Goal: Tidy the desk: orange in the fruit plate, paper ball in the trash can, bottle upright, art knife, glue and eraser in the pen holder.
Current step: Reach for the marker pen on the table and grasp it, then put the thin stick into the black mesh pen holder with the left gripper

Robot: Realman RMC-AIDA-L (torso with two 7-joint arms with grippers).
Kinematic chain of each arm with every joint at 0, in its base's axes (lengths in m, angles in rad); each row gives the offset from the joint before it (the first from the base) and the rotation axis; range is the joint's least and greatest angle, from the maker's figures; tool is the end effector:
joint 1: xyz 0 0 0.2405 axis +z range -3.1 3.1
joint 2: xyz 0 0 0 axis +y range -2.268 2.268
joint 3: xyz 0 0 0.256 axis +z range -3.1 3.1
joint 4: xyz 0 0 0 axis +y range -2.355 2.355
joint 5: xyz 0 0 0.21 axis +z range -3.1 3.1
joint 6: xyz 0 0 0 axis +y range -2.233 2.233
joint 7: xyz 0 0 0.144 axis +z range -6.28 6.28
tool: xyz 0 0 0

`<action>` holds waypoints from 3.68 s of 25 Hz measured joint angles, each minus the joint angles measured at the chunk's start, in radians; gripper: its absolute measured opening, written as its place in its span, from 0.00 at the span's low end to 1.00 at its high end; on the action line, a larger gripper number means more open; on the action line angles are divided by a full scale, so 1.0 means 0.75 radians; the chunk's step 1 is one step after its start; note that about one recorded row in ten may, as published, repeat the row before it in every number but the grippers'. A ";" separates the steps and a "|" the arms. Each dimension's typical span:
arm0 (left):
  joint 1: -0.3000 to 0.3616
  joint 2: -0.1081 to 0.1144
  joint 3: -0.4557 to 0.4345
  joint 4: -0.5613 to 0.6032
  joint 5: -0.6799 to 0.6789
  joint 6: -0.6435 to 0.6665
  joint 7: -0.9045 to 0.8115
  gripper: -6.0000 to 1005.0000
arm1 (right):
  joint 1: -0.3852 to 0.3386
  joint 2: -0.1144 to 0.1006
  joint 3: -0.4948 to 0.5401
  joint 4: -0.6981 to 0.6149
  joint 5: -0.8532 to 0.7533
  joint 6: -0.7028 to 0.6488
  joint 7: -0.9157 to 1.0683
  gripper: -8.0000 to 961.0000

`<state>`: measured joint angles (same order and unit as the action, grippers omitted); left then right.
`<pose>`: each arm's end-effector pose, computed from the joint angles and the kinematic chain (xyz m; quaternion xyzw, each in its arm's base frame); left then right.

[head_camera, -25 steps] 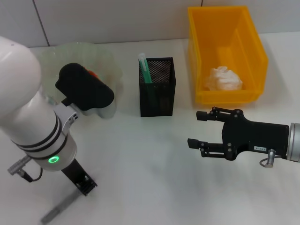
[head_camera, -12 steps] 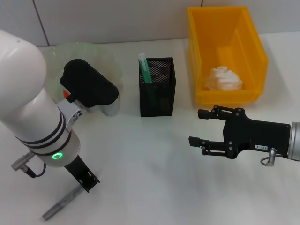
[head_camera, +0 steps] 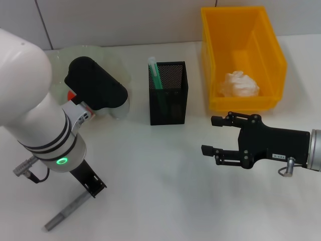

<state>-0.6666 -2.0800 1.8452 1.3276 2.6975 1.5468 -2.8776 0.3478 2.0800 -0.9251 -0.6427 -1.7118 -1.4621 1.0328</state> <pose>-0.1621 0.3216 -0.0645 -0.8929 -0.2742 0.3146 0.1689 0.2878 0.2962 -0.0145 -0.9399 0.1166 0.2496 0.2016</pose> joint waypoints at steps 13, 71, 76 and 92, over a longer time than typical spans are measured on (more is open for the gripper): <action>-0.015 0.000 -0.005 0.007 0.003 0.066 0.001 0.16 | 0.008 -0.002 0.000 0.006 0.000 0.008 -0.001 0.80; -0.036 0.000 0.023 -0.080 0.037 0.048 0.008 0.36 | 0.030 0.000 -0.002 0.010 -0.002 0.029 -0.001 0.80; -0.036 0.000 0.023 -0.081 0.037 0.039 0.003 0.32 | 0.024 0.000 0.000 0.010 -0.002 0.026 -0.001 0.80; -0.036 0.000 0.028 -0.071 0.038 0.037 0.000 0.16 | 0.017 0.000 0.000 0.009 -0.001 0.013 -0.001 0.80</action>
<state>-0.6933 -2.0801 1.8666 1.2740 2.7260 1.5743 -2.8773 0.3604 2.0801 -0.9249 -0.6361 -1.7128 -1.4520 1.0323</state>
